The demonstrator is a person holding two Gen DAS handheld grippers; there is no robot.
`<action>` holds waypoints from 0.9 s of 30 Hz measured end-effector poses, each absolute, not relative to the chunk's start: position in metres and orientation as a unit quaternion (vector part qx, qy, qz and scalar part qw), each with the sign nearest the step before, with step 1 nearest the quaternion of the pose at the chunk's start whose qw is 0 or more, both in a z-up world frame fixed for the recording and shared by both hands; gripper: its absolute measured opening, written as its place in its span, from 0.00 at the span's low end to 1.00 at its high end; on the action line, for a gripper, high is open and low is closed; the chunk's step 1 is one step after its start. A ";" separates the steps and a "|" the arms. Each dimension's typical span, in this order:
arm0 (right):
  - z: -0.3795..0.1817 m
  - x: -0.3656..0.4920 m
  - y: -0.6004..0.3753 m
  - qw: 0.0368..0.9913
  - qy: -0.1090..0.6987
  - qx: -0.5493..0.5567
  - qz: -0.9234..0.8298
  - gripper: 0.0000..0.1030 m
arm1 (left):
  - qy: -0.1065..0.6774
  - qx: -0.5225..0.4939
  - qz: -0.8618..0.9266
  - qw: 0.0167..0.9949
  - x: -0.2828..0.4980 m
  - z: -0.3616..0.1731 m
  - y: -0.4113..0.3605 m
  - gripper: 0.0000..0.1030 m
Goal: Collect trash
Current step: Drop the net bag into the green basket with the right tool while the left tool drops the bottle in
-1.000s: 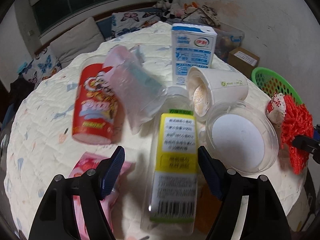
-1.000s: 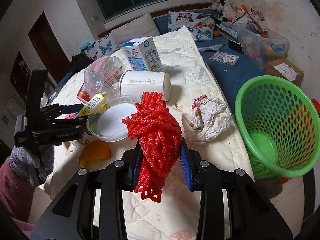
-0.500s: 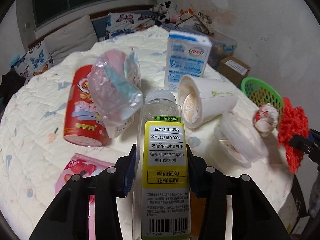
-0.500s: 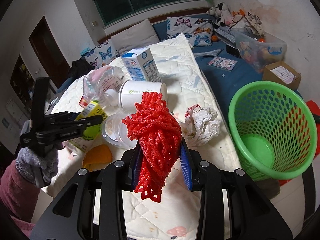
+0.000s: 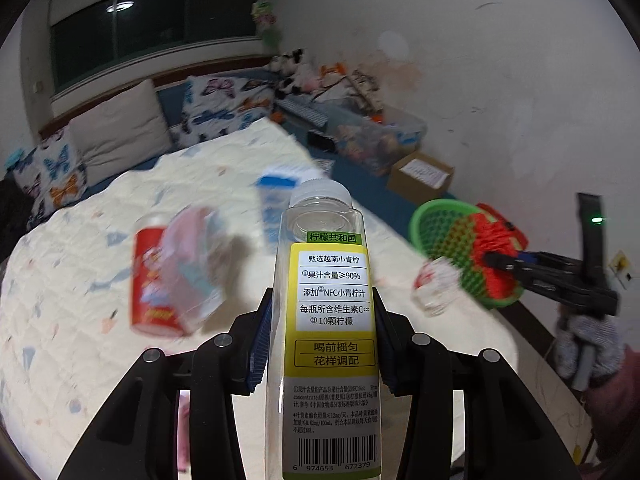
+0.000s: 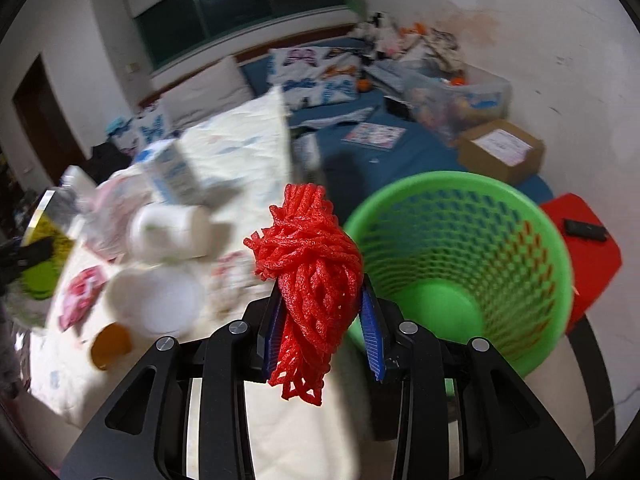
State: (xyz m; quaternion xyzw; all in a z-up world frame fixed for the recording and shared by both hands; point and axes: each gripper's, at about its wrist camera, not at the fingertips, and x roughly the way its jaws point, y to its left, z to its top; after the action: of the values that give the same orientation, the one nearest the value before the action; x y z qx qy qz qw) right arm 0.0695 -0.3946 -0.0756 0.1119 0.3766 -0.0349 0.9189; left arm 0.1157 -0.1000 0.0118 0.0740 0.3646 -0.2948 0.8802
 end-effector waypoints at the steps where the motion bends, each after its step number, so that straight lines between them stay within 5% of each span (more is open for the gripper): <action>1: -0.077 0.070 -0.401 0.918 0.378 0.112 -0.042 0.34 | 0.364 0.075 -0.300 0.879 0.118 0.013 -0.107 0.42; 7: -0.097 0.087 -0.454 0.909 0.388 0.125 -0.082 0.39 | 0.366 0.082 -0.327 0.867 0.134 0.018 -0.159 0.42; 10: -0.107 0.096 -0.474 0.905 0.394 0.136 -0.092 0.60 | 0.371 0.085 -0.337 0.861 0.142 0.018 -0.186 0.42; 27: -0.108 0.043 -0.523 0.905 0.367 0.169 -0.136 0.66 | 0.424 0.140 -0.408 0.797 0.153 -0.029 -0.340 0.42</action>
State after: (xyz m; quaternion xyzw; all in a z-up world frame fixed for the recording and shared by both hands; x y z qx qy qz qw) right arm 0.0434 -0.5231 -0.1080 0.1685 0.3674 -0.1357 0.9045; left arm 0.1534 -0.3398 -0.0285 0.1401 0.4236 -0.4079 0.7966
